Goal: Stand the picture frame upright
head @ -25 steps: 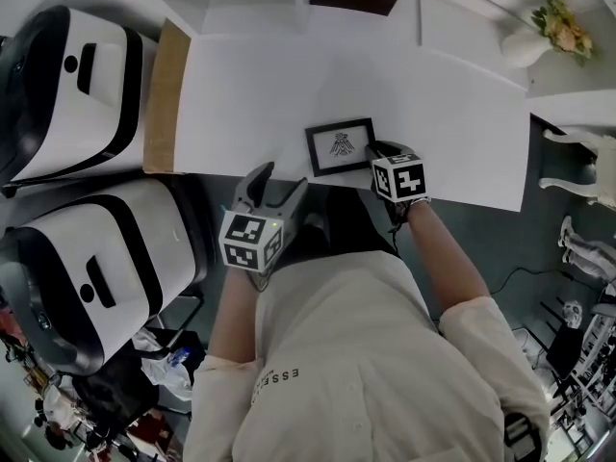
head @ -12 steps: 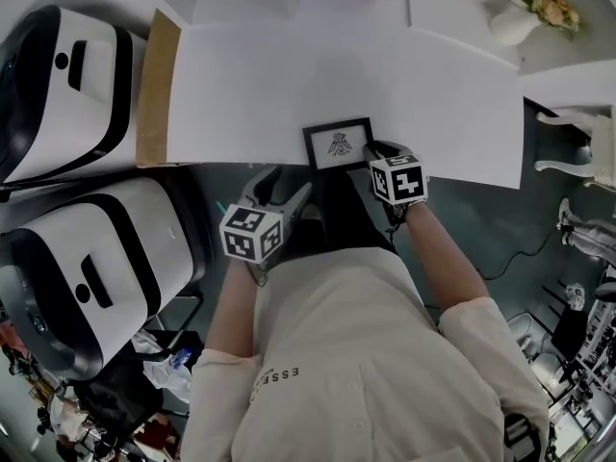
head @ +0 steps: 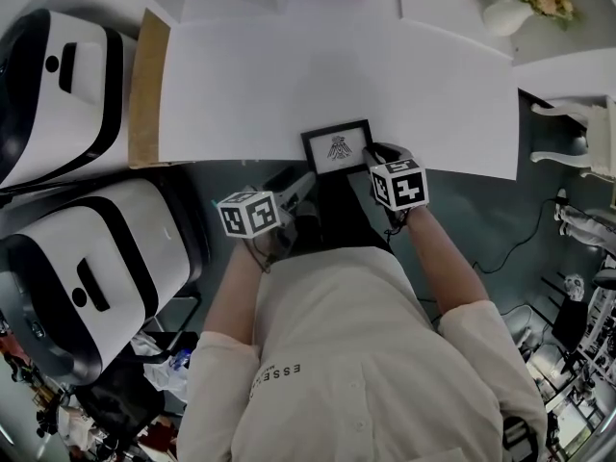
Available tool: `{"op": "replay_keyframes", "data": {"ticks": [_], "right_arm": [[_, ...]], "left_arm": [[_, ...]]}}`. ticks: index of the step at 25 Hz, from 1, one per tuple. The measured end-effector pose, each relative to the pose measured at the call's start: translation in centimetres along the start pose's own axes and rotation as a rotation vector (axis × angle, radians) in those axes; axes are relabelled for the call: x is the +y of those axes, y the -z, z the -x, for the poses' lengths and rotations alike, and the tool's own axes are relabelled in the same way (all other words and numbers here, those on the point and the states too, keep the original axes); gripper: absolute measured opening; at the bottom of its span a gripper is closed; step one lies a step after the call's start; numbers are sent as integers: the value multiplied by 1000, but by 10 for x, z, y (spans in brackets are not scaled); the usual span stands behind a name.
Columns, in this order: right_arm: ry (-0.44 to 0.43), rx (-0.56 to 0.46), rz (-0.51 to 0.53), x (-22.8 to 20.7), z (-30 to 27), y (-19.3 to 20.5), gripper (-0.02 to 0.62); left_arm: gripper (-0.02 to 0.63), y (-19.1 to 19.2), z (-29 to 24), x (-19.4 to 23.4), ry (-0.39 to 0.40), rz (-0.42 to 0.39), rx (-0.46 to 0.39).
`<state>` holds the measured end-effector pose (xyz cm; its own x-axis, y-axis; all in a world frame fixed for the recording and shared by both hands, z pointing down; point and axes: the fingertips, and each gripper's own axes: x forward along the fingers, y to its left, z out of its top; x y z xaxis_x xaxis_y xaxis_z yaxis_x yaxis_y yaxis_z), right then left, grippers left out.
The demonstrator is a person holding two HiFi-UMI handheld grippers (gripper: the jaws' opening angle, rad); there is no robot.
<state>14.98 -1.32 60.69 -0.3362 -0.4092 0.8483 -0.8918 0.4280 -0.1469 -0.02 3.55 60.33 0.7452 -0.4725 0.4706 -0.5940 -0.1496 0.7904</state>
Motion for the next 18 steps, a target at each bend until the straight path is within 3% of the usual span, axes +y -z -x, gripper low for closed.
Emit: {"op": "replay_keyframes", "data": {"ticks": [4,11,14,18], "right_arm": [[-11,-1,10,-1,2,1,95],[-25,-7,27,1,2,1,95],[-29,-7,26,2,3,2,95],[-34,-13,15,2,2,2,95]], "left_arm": [[264,-1,-12,3,38,125,-9],[254,3,-29,-3,120,224,44],[197,5,-35,-2,137,281,64],[185,8,-40,-9,192,329,92]]}}
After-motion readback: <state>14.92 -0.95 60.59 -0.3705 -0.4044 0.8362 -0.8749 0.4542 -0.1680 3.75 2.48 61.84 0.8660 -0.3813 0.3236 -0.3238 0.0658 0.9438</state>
